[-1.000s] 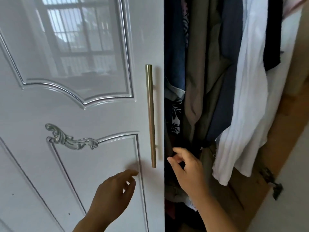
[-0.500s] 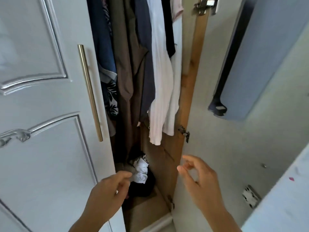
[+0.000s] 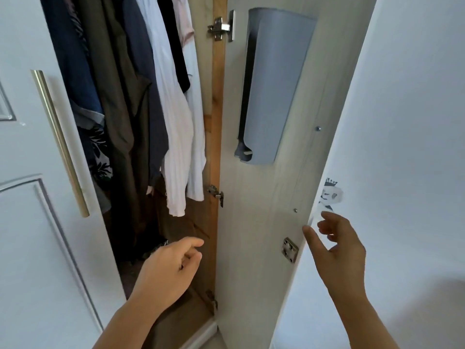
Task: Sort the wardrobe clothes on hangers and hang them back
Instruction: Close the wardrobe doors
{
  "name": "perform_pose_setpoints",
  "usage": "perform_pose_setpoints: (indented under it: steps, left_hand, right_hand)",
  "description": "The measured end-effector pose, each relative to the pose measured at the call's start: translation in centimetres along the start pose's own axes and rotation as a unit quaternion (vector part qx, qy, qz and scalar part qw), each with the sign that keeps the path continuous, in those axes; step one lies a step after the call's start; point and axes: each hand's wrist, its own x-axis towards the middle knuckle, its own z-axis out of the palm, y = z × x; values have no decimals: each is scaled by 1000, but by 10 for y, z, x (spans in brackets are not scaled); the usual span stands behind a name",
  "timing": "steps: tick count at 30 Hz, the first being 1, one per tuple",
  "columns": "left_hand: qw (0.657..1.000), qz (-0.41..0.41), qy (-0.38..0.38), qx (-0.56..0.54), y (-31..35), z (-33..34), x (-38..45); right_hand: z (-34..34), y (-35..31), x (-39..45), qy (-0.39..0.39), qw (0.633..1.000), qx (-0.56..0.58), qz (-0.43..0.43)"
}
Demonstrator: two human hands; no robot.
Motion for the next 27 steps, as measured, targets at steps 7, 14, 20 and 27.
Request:
perform_pose_setpoints:
  steps: [7, 14, 20, 27]
  left_hand:
    - [999, 31, 23, 1, 18, -5, 16]
    - [999, 10, 35, 6, 17, -10, 11]
    - [997, -46, 35, 48, -8, -21, -17]
    - [987, -104, 40, 114, -47, -50, -67]
  right_hand:
    - [11, -5, 28, -153, 986, 57, 26]
    - [9, -2, 35, -159, 981, 105, 40]
    - [19, -20, 14, -230, 966, 115, 24]
    - [66, -52, -12, -296, 943, 153, -1]
